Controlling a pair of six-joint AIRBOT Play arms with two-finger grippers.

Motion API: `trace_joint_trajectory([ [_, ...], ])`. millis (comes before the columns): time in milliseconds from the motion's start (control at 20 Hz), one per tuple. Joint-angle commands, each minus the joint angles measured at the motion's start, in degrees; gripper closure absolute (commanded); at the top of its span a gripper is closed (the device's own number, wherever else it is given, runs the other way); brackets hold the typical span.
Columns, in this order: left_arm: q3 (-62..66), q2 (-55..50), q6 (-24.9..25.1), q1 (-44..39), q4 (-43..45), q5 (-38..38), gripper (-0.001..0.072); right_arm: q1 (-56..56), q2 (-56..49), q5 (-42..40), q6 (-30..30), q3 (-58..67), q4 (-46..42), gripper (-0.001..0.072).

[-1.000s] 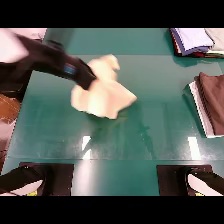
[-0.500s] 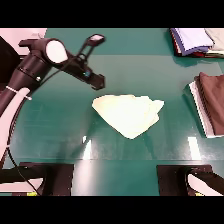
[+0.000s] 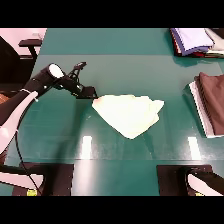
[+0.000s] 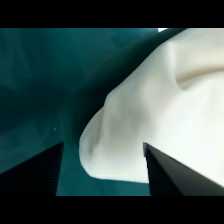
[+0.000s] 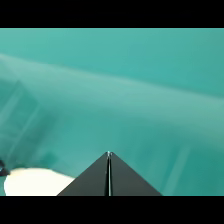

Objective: Fold the shirts.

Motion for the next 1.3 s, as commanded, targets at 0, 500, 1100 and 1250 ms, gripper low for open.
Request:
trace_joint_trajectory([
  [0, -1.16, -2.71, 2.21, -2.49, -3.52, 3.39, 0.0119, -0.07, 0.24, 1.33, 0.04, -6.27, -0.02, 0.0694],
  [500, 2.45, 2.25, 3.61, 0.57, -0.42, 1.22, 0.0679, -11.04, -0.33, 5.16, 2.19, -39.12, 0.59, 0.0329],
  [1100, 2.51, 3.37, 4.22, 0.57, -0.33, -0.42, 0.0679, 0.42, -23.87, -12.0, -0.15, -41.4, 11.82, 0.055],
  [1250, 3.02, 6.54, 4.22, 0.57, 1.03, -0.85, 0.068, -0.07, -22.95, -11.17, -1.16, -35.76, 11.39, 0.0695],
])
